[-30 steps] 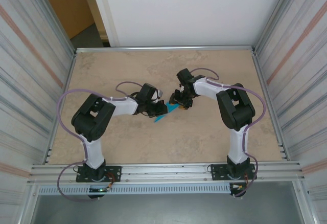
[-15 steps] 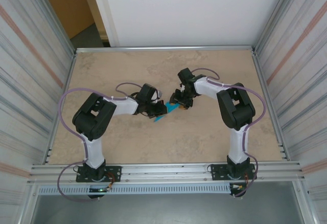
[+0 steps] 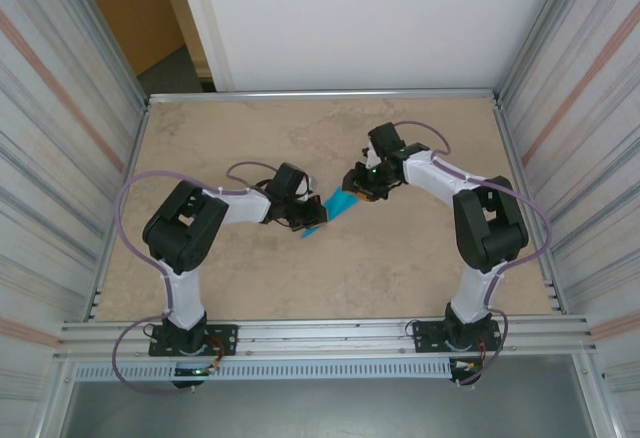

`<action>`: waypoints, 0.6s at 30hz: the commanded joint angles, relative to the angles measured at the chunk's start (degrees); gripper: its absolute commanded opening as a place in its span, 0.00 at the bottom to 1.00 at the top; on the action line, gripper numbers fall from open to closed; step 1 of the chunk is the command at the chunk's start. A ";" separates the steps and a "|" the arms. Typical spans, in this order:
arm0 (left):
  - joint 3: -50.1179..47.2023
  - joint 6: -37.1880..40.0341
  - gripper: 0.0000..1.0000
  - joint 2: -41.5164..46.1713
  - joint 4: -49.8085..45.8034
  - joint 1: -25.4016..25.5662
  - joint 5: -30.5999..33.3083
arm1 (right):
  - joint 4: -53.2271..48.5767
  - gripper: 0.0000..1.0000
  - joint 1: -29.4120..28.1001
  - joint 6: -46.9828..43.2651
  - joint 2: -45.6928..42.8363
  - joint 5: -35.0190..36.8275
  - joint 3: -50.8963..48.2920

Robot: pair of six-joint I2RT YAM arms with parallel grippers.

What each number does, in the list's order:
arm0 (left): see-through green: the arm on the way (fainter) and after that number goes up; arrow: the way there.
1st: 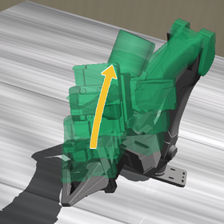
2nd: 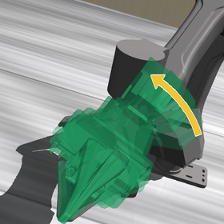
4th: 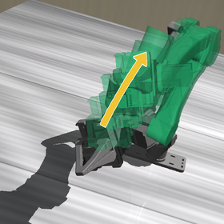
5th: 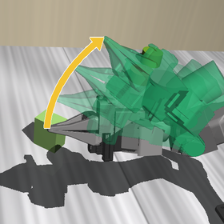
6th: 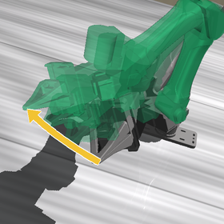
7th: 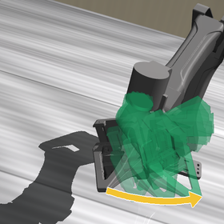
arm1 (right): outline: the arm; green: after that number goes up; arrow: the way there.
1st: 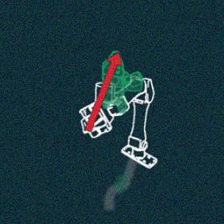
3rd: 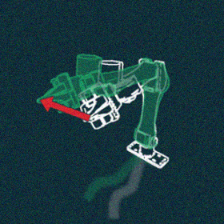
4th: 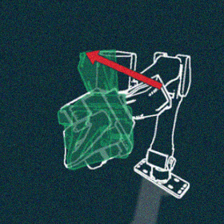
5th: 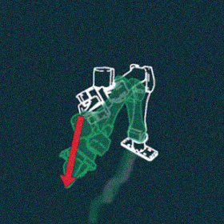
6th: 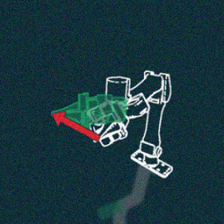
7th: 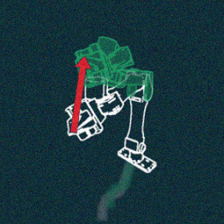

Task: Fold a paper plane with a square sheet of paper (pick it up from the middle)
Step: Fold the wing for the fifth time at the center of the table.

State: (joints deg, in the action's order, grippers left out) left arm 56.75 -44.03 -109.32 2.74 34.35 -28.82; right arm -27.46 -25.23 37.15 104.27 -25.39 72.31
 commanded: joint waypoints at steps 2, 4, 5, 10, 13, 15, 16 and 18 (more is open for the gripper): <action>0.20 -0.35 0.04 -2.01 -3.51 -0.32 0.55 | 1.22 0.24 -3.40 -0.15 3.85 -1.14 2.38; 0.20 -0.33 0.03 -1.95 -3.53 -0.29 0.54 | 2.28 0.18 -3.68 0.66 5.47 -1.39 2.63; 0.20 -0.35 0.03 -1.95 -3.56 -0.29 0.52 | 2.96 0.17 -3.79 0.82 6.13 -1.65 2.80; 0.15 -0.38 0.03 -2.09 -3.62 -0.29 0.44 | 3.56 0.12 -4.21 0.49 8.62 -2.19 3.92; 0.20 -0.42 0.02 -2.04 -3.71 -0.26 0.38 | 3.47 0.12 -4.19 0.30 10.03 -1.99 4.43; 0.12 -0.35 0.03 -2.00 -3.75 -0.33 0.47 | 3.29 0.12 -4.12 0.16 10.55 -1.22 4.45; -0.01 -0.36 0.02 -1.87 -3.71 -0.33 0.47 | 3.17 0.12 -3.97 0.12 10.87 -0.61 4.48; -0.11 -0.44 0.02 -1.78 -3.80 -0.26 0.47 | 2.78 0.12 -3.78 -0.20 11.16 0.81 4.33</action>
State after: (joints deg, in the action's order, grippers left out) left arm 56.77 -44.03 -109.36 2.70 34.35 -28.97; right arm -24.03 -29.50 37.26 114.26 -26.41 75.24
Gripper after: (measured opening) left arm 0.049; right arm 0.116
